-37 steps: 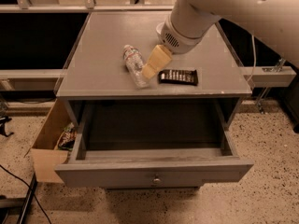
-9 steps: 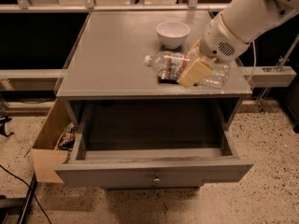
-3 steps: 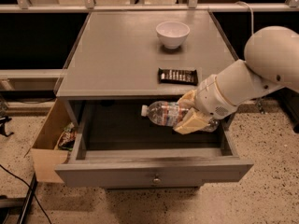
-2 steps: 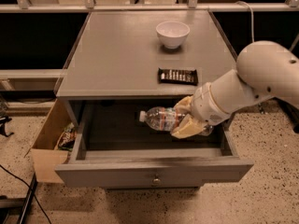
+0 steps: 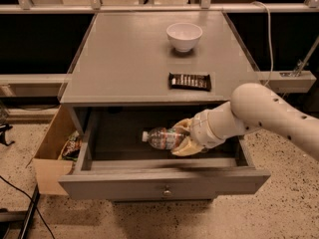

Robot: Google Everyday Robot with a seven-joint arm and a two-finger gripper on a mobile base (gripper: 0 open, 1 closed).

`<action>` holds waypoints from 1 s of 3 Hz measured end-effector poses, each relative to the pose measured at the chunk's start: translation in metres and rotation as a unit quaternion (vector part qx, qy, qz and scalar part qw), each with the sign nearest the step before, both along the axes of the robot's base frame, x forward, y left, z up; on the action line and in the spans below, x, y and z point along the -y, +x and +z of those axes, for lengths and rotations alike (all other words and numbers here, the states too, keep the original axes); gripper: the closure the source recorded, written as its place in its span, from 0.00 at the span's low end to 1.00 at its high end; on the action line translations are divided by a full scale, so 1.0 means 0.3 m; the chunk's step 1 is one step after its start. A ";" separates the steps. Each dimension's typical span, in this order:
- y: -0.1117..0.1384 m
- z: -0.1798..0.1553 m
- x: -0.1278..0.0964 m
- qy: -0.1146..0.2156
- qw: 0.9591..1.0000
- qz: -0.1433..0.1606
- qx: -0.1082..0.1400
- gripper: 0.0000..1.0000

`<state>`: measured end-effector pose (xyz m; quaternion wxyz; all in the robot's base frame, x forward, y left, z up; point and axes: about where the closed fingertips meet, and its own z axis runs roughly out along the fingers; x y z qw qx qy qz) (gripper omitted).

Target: Place water bottle into top drawer

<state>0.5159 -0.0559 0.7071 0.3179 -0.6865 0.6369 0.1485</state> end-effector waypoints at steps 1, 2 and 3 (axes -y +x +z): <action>0.010 -0.029 0.005 -0.001 1.000 0.001 0.000 1.00; 0.047 -0.132 -0.003 -0.006 1.000 0.006 0.009 1.00; 0.076 -0.200 -0.014 -0.006 1.000 0.004 0.018 1.00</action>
Offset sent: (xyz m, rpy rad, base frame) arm 0.0237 -0.0019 -0.0540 -0.0218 -0.0345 0.0124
